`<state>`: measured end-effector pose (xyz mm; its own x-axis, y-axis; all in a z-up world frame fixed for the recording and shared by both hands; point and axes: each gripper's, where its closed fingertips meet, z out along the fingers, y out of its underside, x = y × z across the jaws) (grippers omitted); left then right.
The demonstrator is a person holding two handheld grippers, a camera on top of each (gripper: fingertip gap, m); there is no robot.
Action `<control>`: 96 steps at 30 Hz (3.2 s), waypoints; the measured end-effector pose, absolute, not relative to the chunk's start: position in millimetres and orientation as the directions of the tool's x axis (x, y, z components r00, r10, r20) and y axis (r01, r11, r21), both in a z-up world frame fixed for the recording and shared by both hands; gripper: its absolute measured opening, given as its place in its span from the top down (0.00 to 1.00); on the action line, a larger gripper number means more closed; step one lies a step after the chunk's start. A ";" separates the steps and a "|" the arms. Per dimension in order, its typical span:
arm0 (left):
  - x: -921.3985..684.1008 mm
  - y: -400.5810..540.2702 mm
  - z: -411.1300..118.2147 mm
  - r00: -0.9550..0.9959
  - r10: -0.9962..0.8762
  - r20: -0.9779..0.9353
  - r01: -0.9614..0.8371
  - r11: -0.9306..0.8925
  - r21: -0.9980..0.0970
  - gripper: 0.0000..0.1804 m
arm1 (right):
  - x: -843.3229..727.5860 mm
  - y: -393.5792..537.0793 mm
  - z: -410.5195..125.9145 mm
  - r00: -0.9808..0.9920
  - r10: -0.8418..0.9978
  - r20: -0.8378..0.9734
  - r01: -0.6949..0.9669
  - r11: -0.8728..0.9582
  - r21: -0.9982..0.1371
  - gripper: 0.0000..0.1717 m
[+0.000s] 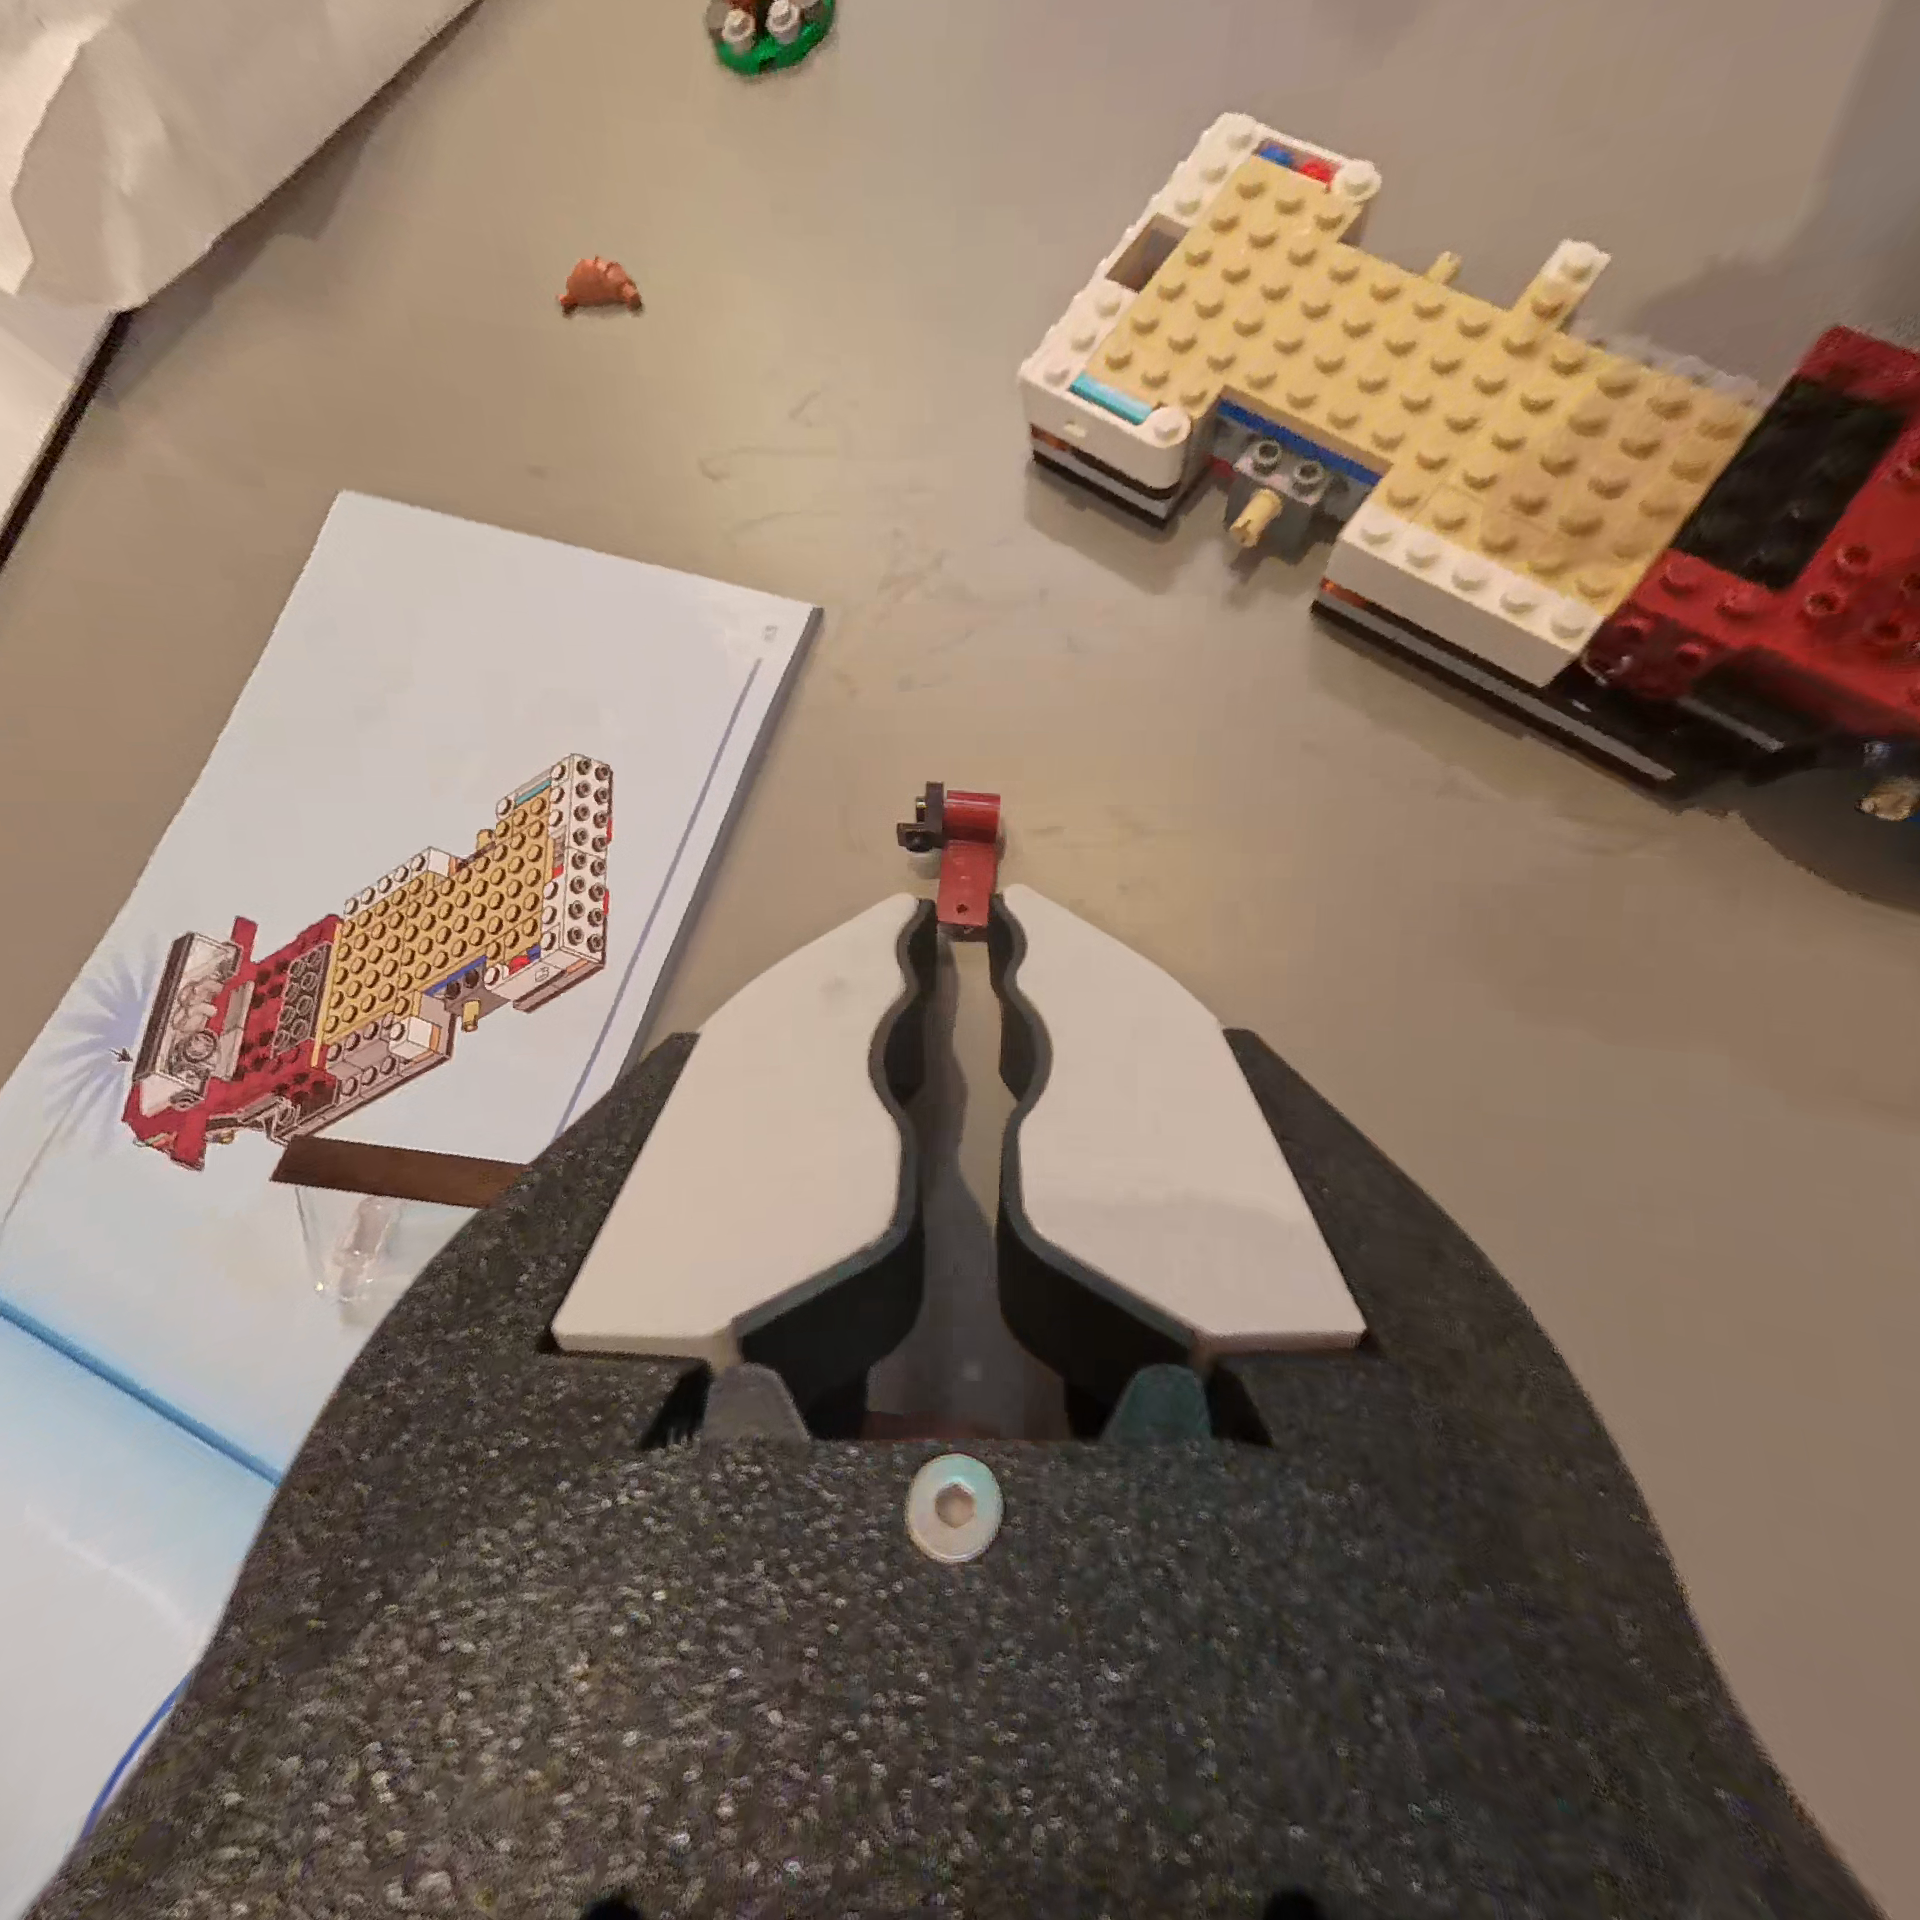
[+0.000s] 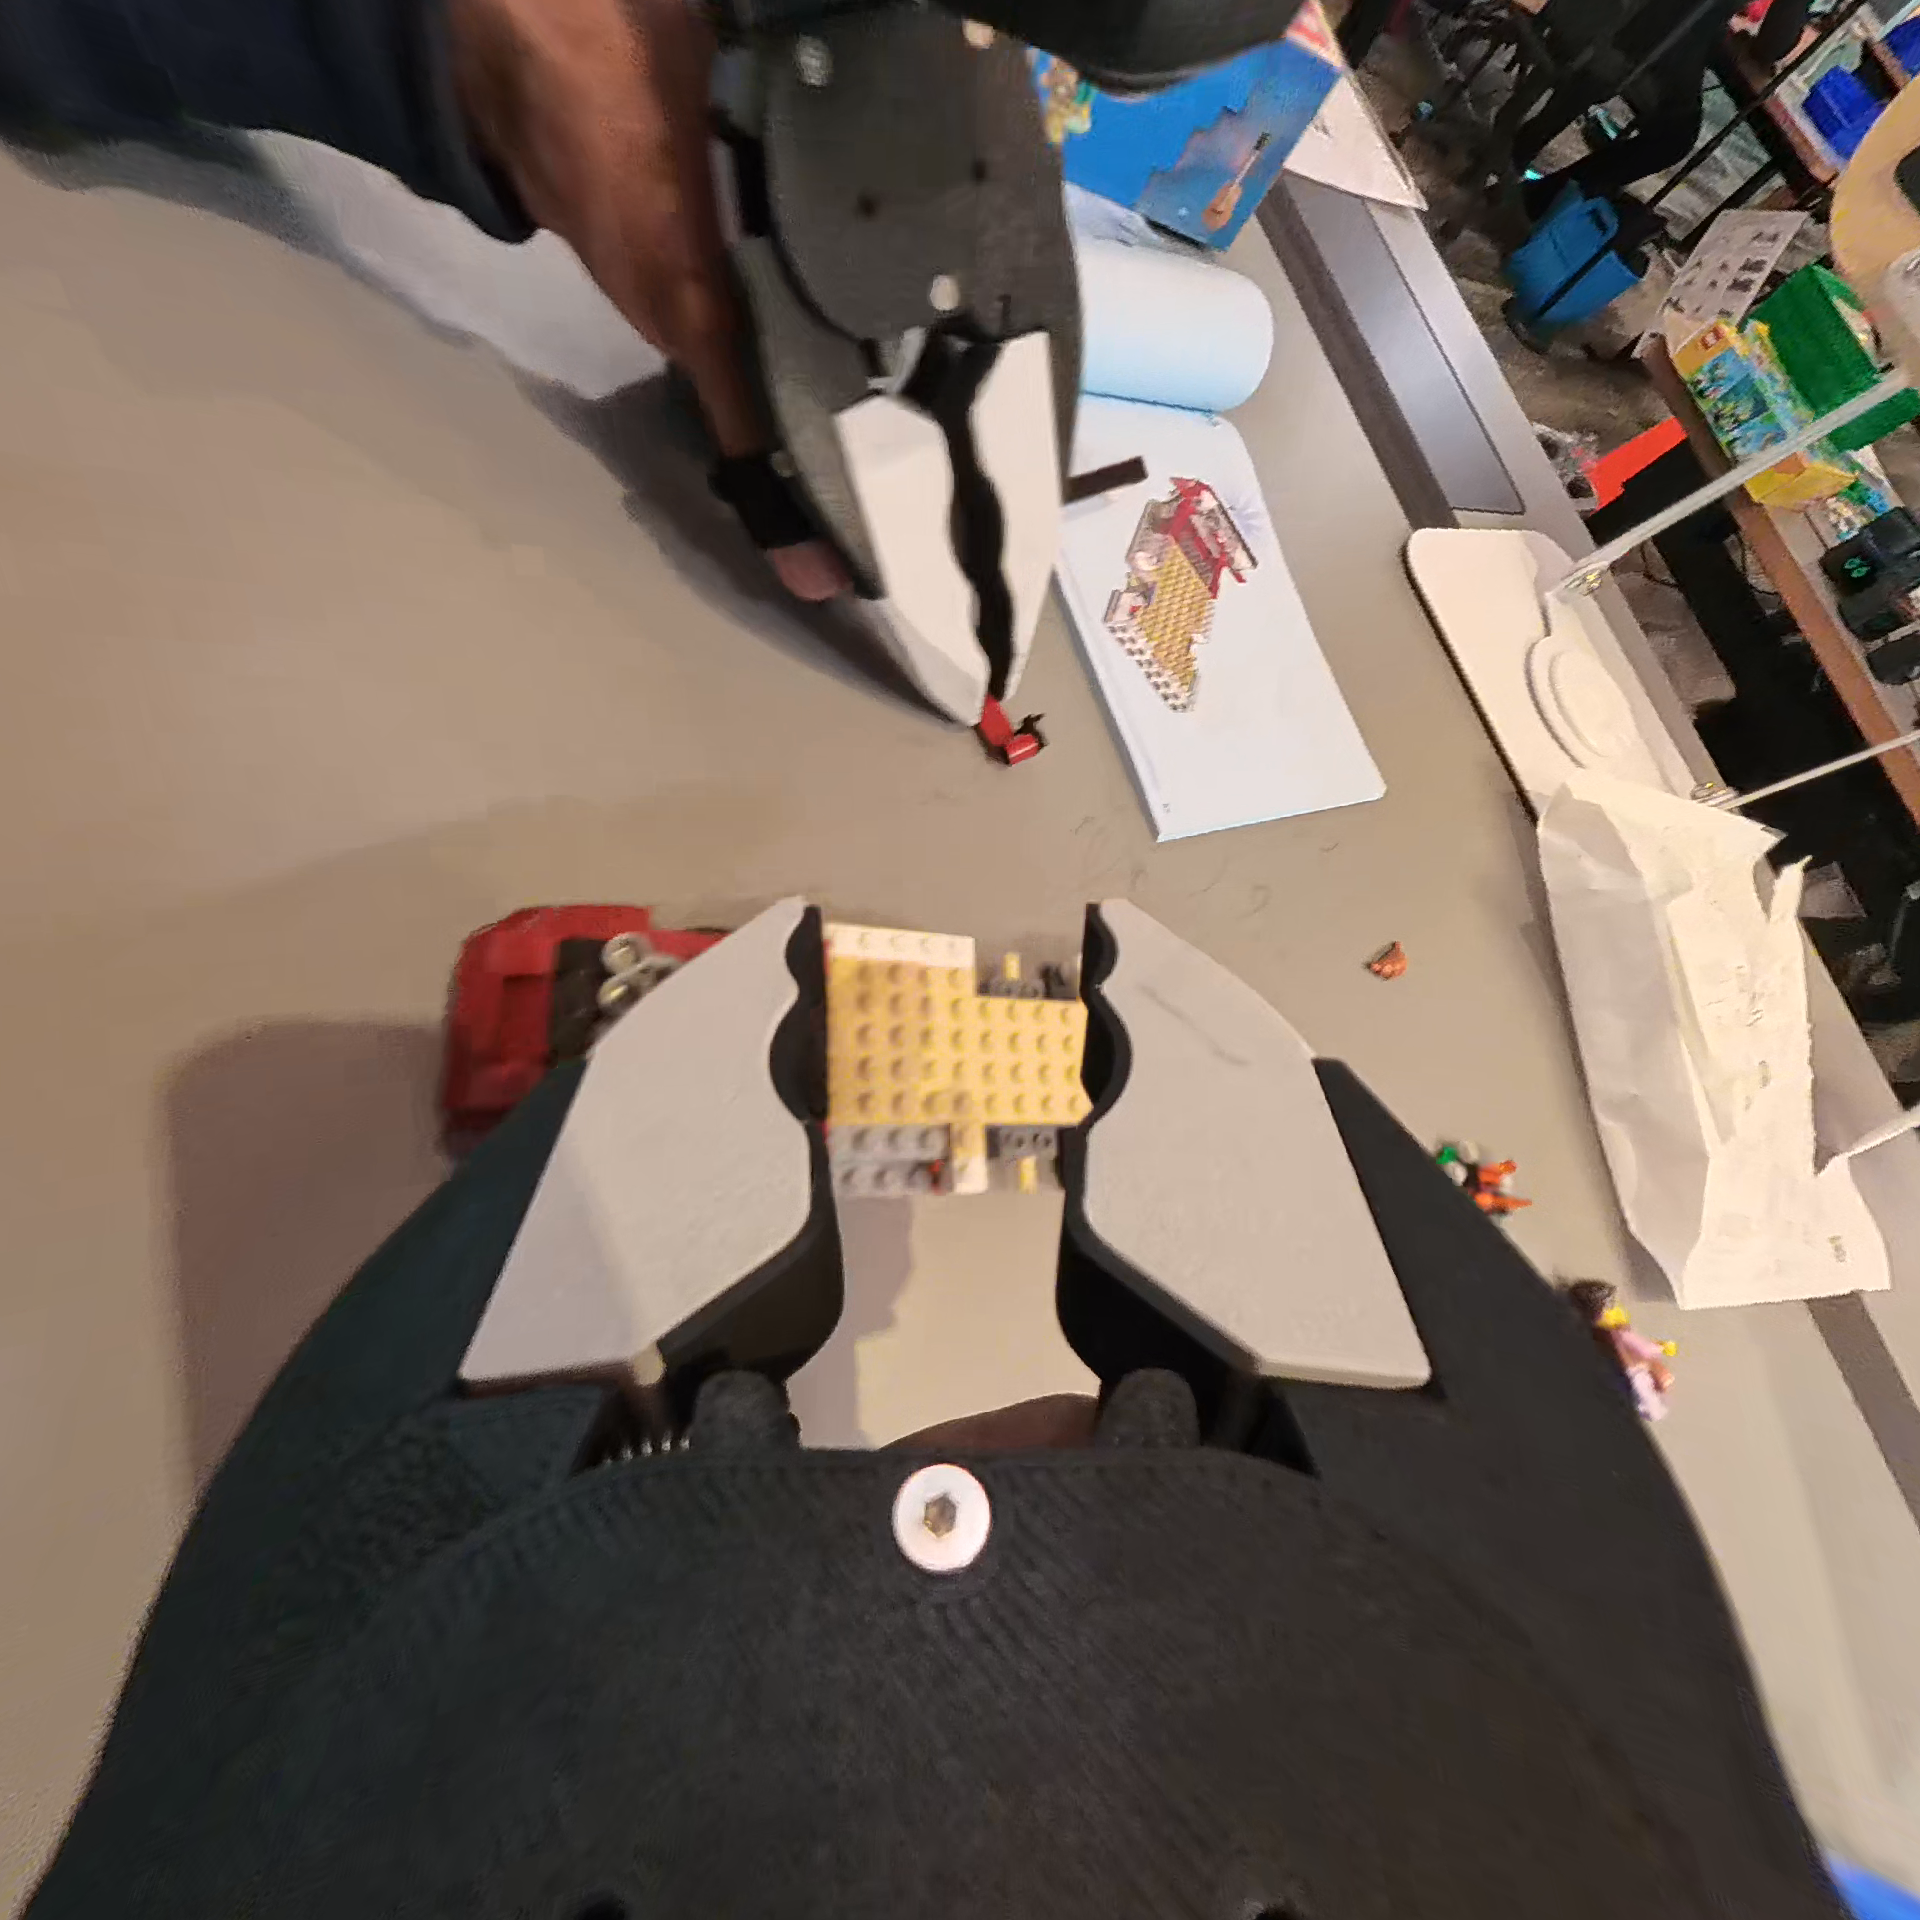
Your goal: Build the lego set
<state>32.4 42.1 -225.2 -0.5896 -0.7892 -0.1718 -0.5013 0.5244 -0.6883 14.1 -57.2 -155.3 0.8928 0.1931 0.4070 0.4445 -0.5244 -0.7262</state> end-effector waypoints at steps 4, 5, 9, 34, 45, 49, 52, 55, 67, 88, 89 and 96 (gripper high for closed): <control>23.2 28.4 -215.5 -0.653 -0.715 -0.249 -0.375 0.591 -0.714 0.95 | 27.0 -29.5 -165.8 0.888 0.202 0.414 0.453 -0.542 -0.708 0.72; 19.1 22.9 -210.2 -0.670 -0.690 -0.274 -0.328 0.606 -0.725 0.95 | 25.8 -26.0 -169.2 0.884 0.210 0.417 0.460 -0.543 -0.702 0.72; 1.5 -1.9 -182.9 -0.703 -0.602 -0.378 -0.127 0.630 -0.766 0.95 | 9.3 -23.6 -170.8 0.861 0.248 0.445 0.507 -0.502 -0.701 0.72; -42.4 -68.6 -154.7 -0.906 -0.408 0.116 -0.227 0.234 -0.945 0.87 | -41.0 -52.8 -141.5 0.736 0.310 0.602 0.672 -0.223 -0.706 0.91; -43.0 -74.0 -149.4 -0.913 -0.398 0.086 -0.180 0.205 -0.962 0.96 | -39.7 -61.9 -146.8 0.751 0.293 0.592 0.657 -0.243 -0.713 0.91; -36.5 -71.7 -148.4 -0.899 -0.432 0.071 -0.172 0.199 -0.965 0.98 | -38.8 -65.1 -148.9 0.775 0.297 0.558 0.629 -0.278 -0.726 0.83; -32.2 -65.9 -150.8 -0.885 -0.461 0.061 -0.176 0.212 -0.961 0.98 | -38.1 -74.7 -150.6 0.819 0.300 0.489 0.570 -0.325 -0.755 0.77; -32.5 -63.8 -153.5 -0.884 -0.465 0.042 -0.169 0.235 -0.957 0.98 | -44.6 -88.8 -162.1 0.869 0.341 0.358 0.481 -0.414 -0.773 0.72; -26.7 -59.5 -168.7 -0.865 -0.499 -0.050 -0.154 0.358 -0.921 0.98 | -44.5 -90.4 -204.2 0.894 0.382 0.235 0.441 -0.652 -0.617 0.65; -27.6 -58.4 -177.5 -0.866 -0.497 -0.059 -0.177 0.415 -0.892 0.98 | -42.1 -80.9 -207.5 0.901 0.323 0.290 0.434 -0.665 -0.608 0.73; -27.7 -58.3 -178.7 -0.867 -0.495 -0.057 -0.182 0.421 -0.889 0.98 | -41.9 -80.6 -207.4 0.902 0.319 0.291 0.432 -0.664 -0.611 0.73; -28.3 -59.0 -181.2 -0.872 -0.487 -0.040 -0.200 0.431 -0.880 0.98 | -42.1 -82.2 -206.5 0.895 0.329 0.301 0.446 -0.633 -0.633 0.73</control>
